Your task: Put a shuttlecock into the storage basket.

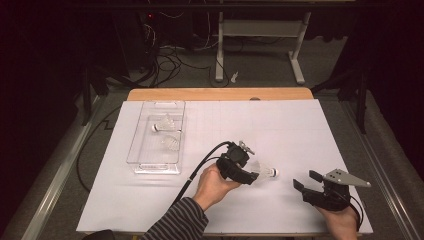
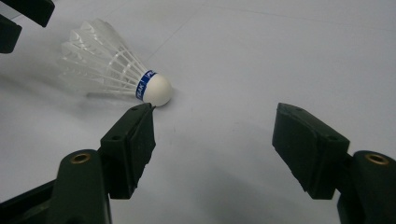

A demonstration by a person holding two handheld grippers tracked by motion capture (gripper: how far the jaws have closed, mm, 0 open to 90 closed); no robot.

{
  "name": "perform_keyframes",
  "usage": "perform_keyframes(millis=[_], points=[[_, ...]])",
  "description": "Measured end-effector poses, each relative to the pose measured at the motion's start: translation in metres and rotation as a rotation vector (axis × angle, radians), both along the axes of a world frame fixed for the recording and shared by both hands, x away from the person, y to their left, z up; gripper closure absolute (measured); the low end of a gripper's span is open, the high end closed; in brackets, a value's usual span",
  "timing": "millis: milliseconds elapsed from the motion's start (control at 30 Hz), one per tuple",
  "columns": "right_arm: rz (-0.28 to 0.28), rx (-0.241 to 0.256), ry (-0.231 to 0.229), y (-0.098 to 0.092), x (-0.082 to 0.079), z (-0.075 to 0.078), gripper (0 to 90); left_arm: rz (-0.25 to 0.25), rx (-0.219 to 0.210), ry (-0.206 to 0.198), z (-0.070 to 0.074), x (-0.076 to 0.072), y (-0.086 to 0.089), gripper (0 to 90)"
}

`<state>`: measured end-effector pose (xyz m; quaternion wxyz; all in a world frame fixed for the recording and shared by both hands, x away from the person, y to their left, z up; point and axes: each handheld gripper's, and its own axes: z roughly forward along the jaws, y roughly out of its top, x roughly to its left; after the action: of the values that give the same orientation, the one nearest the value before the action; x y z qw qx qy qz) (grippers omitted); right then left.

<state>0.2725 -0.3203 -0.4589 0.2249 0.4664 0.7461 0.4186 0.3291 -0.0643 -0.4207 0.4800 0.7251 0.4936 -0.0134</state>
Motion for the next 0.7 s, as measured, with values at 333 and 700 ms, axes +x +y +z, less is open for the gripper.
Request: perform_keyframes(millis=[333, 700], points=[[0.0, -0.002, 0.001, 0.0, 0.0, 0.0, 30.6, -0.023, 0.013, 0.015, -0.006, -0.001, -0.01, 43.0], [0.001, 0.0, 0.001, 0.0, 0.0, 0.0, 30.6, -0.039, 0.037, 0.029, -0.014, 0.001, -0.022, 48.0]])
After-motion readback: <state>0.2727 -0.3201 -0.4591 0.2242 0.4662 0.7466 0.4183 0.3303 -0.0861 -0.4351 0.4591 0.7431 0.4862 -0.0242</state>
